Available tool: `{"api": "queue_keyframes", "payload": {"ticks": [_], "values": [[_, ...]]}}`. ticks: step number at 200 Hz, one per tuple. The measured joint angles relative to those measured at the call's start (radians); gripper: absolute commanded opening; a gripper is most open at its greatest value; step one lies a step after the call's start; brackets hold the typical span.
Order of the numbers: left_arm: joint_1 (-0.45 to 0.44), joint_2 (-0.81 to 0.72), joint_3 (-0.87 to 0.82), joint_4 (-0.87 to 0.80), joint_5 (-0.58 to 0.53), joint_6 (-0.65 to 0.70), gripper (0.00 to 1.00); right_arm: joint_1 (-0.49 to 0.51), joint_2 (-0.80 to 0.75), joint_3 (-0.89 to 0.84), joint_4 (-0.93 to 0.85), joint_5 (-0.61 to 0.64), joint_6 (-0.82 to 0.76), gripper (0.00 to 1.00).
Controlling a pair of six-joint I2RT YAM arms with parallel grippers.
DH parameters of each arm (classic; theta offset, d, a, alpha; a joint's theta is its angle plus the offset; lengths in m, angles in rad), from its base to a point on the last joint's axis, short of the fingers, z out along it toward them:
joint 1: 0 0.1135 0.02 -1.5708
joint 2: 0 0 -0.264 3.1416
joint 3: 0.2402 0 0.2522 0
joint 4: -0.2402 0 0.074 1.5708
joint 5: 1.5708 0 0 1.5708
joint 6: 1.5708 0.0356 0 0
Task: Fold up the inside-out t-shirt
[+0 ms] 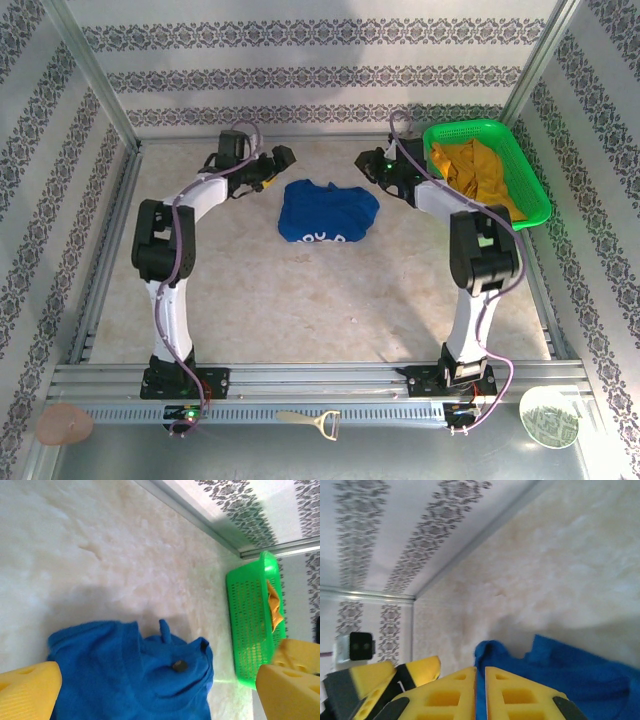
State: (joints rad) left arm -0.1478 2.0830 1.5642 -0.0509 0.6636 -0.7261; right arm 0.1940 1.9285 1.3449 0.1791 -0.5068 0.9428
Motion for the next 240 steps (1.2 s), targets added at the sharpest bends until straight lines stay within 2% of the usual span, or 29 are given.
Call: {"api": "queue_keyframes", "payload": {"ticks": [25,64,133,157,170,177,183,196,203,224,240], "values": [[0.002,-0.028,-0.004,-0.154,-0.012,0.085,1.00,0.021,-0.060,-0.098,0.018,-0.003,-0.005,0.15],[-0.021,-0.003,-0.027,-0.327,-0.020,0.169,1.00,0.089,-0.022,-0.217,0.013,0.001,-0.006,0.13],[-0.095,0.084,0.025,-0.383,0.004,0.207,1.00,0.103,0.032,-0.290,0.017,0.032,-0.006,0.12],[-0.129,0.095,0.025,-0.362,0.035,0.201,0.94,0.103,0.032,-0.296,0.028,0.040,-0.006,0.11],[-0.145,0.095,0.008,-0.324,0.049,0.186,0.87,0.103,0.032,-0.302,0.033,0.047,-0.006,0.11],[-0.153,0.095,-0.007,-0.304,0.058,0.176,0.79,0.103,0.032,-0.305,0.035,0.048,-0.006,0.11],[-0.157,0.093,-0.020,-0.281,0.057,0.168,0.65,0.103,0.032,-0.307,0.036,0.050,-0.006,0.11],[-0.159,0.093,-0.052,-0.238,0.063,0.142,0.25,0.103,0.032,-0.307,0.035,0.051,-0.006,0.11],[-0.159,0.093,-0.069,-0.225,0.061,0.134,0.13,0.103,0.032,-0.307,0.035,0.051,-0.006,0.11],[-0.158,0.092,-0.100,-0.207,0.050,0.121,0.00,0.103,0.027,-0.307,0.034,0.050,-0.005,0.13],[-0.148,0.079,-0.100,-0.210,0.036,0.120,0.00,0.097,-0.003,-0.309,0.021,0.048,0.000,0.20]]}}
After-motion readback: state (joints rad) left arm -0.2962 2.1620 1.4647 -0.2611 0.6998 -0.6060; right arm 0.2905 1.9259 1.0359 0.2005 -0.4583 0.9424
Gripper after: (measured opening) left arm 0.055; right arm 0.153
